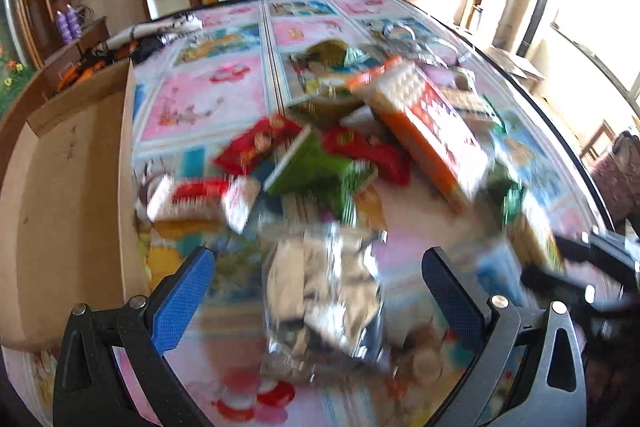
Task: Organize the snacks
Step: 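Grasp the Weidan cracker pack with the right gripper while the left gripper grasps the silver foil pack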
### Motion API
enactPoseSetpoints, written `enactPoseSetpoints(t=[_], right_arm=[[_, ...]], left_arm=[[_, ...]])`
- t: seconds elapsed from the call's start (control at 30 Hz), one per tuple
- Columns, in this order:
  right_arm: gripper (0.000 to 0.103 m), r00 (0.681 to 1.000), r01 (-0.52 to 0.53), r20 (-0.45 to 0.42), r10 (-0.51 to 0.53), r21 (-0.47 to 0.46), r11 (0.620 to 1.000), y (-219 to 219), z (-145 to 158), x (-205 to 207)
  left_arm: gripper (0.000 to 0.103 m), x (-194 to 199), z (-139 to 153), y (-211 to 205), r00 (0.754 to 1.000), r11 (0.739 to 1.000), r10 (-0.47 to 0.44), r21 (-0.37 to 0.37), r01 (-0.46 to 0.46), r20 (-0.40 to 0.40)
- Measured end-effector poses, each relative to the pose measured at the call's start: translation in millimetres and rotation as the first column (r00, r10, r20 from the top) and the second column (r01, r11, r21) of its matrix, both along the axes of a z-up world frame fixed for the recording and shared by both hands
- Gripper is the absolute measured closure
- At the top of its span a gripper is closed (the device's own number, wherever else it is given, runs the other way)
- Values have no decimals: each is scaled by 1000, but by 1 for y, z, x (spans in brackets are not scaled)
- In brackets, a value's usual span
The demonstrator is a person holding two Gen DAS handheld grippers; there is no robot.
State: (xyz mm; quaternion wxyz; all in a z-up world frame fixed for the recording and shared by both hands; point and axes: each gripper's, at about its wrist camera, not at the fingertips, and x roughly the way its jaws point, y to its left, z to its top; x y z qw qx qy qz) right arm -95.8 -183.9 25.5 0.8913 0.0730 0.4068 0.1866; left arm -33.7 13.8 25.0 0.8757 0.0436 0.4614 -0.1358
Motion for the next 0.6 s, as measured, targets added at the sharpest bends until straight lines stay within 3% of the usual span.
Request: enactPoseSetpoints(t=[0.13, 0.23, 0.3, 0.53, 0.6], right_arm=[[54, 1000, -4, 3, 4, -4, 1000, 1, 0, -1], [54, 1000, -4, 0, 4, -9, 1000, 2, -1, -1], [54, 1000, -4, 2, 4, -7, 1000, 2, -1, -1], [54, 1000, -4, -3, 4, -12, 1000, 2, -2, 0], [54, 1000, -4, -4, 4, -10, 1000, 2, -2, 0]], left_arm=[[0, -10, -6, 9, 1000, 1000, -5, -20, 4, -15], [1, -10, -11, 4, 1000, 1000, -26, 13, 26, -5], [7, -9, -16, 0, 1000, 999, -25, 29, 26, -6], [44, -8, -15, -1, 1000, 999, -19, 43, 18, 10], [45, -9, -14, 1, 1000, 999, -22, 29, 22, 9]])
